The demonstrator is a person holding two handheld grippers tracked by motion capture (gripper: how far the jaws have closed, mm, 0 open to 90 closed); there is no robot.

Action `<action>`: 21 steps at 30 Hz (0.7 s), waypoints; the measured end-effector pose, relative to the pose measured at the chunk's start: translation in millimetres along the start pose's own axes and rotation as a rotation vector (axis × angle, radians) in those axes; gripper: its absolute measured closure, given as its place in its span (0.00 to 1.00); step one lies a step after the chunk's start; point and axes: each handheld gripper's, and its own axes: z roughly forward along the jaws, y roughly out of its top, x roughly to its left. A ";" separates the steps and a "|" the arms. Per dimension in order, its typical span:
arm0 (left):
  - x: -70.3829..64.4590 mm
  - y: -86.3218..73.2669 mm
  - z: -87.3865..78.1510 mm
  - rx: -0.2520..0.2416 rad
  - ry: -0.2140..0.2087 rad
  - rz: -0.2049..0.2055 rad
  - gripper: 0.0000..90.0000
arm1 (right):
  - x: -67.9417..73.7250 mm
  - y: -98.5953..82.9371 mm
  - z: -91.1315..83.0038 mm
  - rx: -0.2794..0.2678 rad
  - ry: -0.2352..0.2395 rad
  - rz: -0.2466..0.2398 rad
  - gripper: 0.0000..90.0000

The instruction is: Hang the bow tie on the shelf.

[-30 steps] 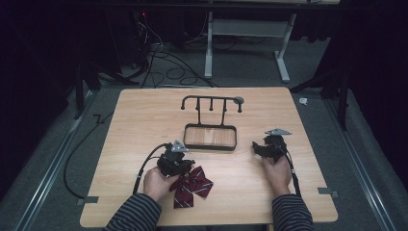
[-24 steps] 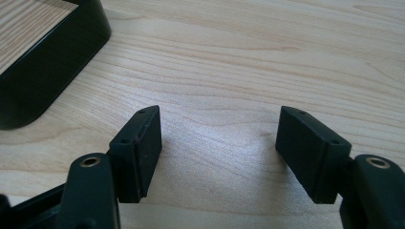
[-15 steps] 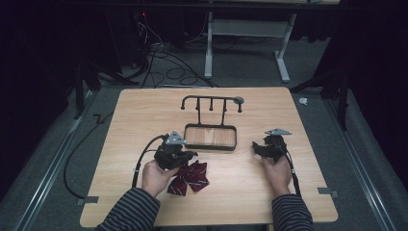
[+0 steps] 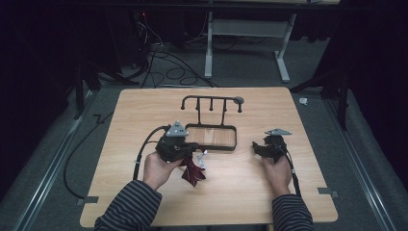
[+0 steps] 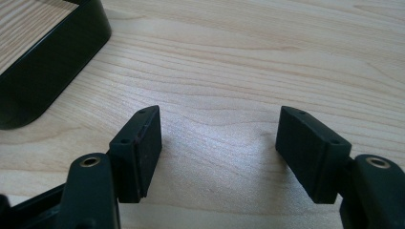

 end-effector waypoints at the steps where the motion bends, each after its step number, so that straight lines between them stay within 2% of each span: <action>1: 0.0 0.0 0.0 0.000 0.000 0.000 0.98 | 0.0 0.0 0.0 0.000 0.000 0.000 0.38; 12: 2.5 23.0 -4.3 -0.041 0.022 0.036 0.98 | 0.0 -0.1 0.0 0.000 -0.001 -0.001 0.38; 21: 3.7 38.7 -2.1 -0.058 0.020 0.051 0.98 | 0.0 -0.1 -0.1 0.001 0.000 -0.001 0.38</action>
